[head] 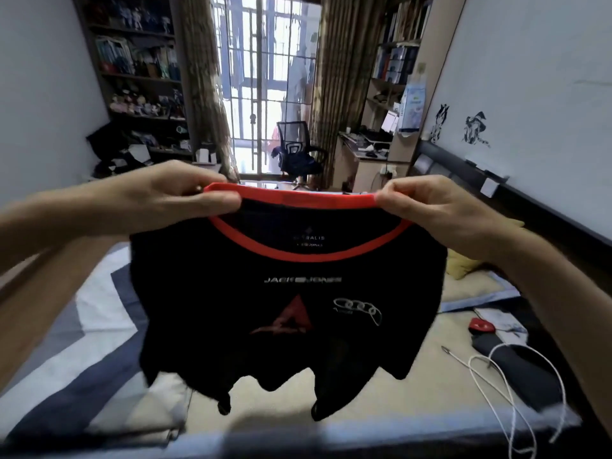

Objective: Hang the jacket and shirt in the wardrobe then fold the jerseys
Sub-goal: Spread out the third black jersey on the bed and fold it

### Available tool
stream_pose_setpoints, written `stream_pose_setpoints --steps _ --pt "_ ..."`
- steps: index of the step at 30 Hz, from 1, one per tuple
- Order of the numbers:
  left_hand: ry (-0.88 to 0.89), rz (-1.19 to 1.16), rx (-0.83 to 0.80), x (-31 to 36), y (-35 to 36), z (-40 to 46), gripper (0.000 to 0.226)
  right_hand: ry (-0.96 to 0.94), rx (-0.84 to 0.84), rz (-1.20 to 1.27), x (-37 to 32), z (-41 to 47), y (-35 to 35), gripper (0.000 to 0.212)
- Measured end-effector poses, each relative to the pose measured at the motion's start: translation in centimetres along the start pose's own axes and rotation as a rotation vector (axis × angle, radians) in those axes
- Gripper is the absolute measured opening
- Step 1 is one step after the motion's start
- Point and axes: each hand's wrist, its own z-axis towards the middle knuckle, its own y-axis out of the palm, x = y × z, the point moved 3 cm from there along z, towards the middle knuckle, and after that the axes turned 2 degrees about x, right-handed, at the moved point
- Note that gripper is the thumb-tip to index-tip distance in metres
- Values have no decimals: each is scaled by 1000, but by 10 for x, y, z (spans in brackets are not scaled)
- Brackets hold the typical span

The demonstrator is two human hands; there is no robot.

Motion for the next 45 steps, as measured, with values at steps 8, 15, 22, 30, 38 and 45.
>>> stream_pose_setpoints --steps 8,15,22,30,38,45 --pt "-149 -237 -583 -29 42 -31 48 295 -656 256 47 -43 24 14" --pt "-332 78 -284 -173 81 91 37 451 -291 266 208 51 41 16" --pt "-522 -23 -243 -339 150 166 24 616 -174 226 395 121 83 36" --pt "-661 -223 -312 -478 231 160 39 668 -144 237 543 126 177 39" --pt "-791 -236 -198 -634 284 193 79 707 -108 179 679 179 243 46" --pt "-758 189 -99 -750 304 219 36 774 -105 151 770 206 296 50"
